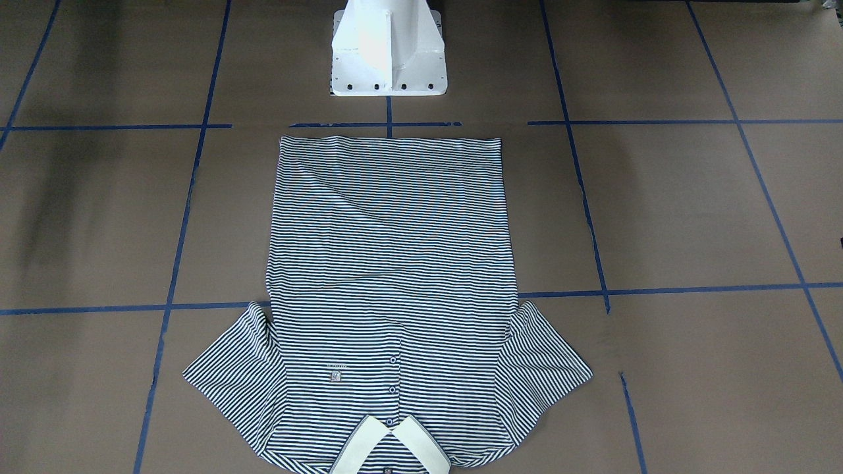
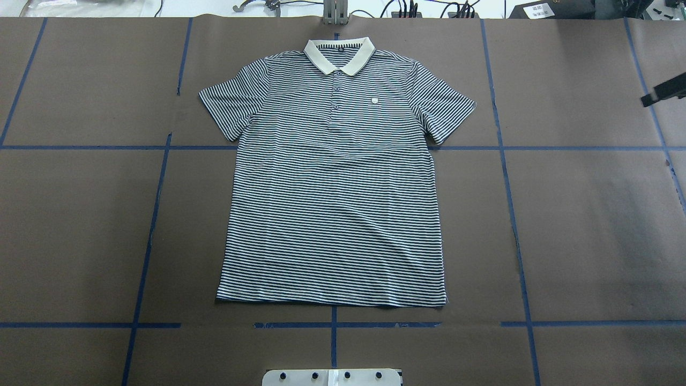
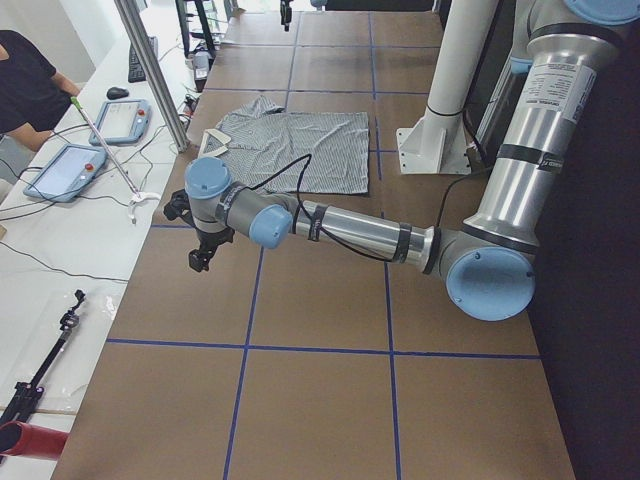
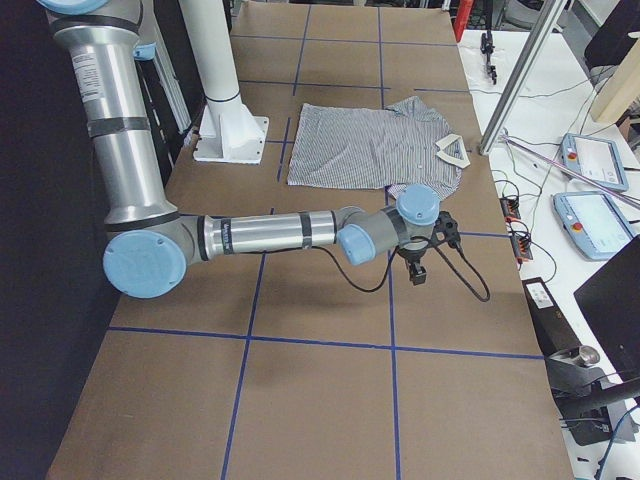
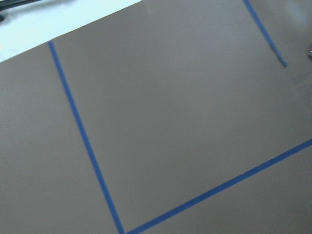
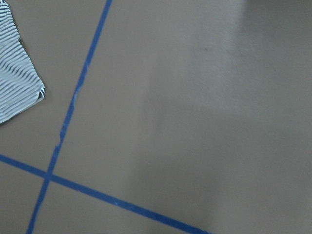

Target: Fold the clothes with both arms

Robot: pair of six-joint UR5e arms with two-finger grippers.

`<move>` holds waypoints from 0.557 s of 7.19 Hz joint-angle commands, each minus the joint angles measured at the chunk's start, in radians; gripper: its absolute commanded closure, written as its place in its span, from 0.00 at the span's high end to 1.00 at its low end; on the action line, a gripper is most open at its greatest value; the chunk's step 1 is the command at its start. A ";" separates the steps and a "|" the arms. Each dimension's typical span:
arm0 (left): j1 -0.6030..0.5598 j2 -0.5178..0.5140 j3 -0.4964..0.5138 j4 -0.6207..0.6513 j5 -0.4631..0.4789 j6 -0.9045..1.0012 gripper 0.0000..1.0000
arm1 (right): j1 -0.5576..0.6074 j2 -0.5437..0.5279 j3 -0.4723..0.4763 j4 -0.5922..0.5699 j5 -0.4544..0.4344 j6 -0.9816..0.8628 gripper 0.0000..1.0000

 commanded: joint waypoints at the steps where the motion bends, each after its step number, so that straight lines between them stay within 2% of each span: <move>1: 0.063 -0.053 0.053 -0.096 0.000 -0.189 1.00 | -0.132 0.189 -0.122 0.039 -0.095 0.237 1.00; 2: 0.104 -0.065 0.057 -0.138 0.021 -0.269 1.00 | -0.216 0.241 -0.127 0.074 -0.220 0.326 1.00; 4: 0.109 -0.059 0.057 -0.178 0.020 -0.284 1.00 | -0.342 0.376 -0.252 0.105 -0.369 0.500 1.00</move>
